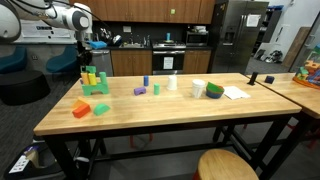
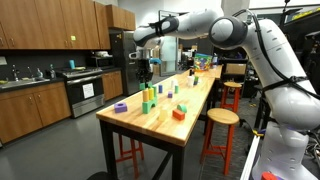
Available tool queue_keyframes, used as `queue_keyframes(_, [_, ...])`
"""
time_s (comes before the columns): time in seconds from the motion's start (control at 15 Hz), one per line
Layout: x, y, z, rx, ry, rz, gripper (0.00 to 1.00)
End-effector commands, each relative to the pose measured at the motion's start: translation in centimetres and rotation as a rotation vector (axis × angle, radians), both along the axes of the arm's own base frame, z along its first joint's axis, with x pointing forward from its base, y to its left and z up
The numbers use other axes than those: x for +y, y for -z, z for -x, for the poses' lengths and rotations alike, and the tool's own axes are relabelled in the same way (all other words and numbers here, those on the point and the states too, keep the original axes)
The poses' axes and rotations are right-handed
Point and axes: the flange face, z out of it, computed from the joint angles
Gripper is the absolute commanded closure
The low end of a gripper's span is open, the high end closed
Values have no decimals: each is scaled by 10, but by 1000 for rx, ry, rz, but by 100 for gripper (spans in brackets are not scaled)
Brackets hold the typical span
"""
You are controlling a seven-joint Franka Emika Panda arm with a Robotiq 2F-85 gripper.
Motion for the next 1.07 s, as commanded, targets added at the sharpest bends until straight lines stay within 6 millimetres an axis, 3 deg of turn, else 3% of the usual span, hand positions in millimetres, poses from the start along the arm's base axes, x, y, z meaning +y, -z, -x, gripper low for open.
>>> queue_keyframes(0.0, [-1,-7,7,-3,-3,0,84])
queue_keyframes(0.07, [0,-8,8,-2,-8,0,54])
queue_keyframes(0.13, [0,-1,0,1,0,0,34])
queue_keyframes(0.2, [0,0,0,2,0,0,54])
queue_keyframes(0.4, [0,2,0,5,0,0,35])
queue_keyframes(0.87, [0,2,-1,6,0,0,34])
queue_keyframes(0.93, [0,2,-1,6,0,0,9])
queue_keyframes(1.0, [1,1,0,10,-4,-4,8])
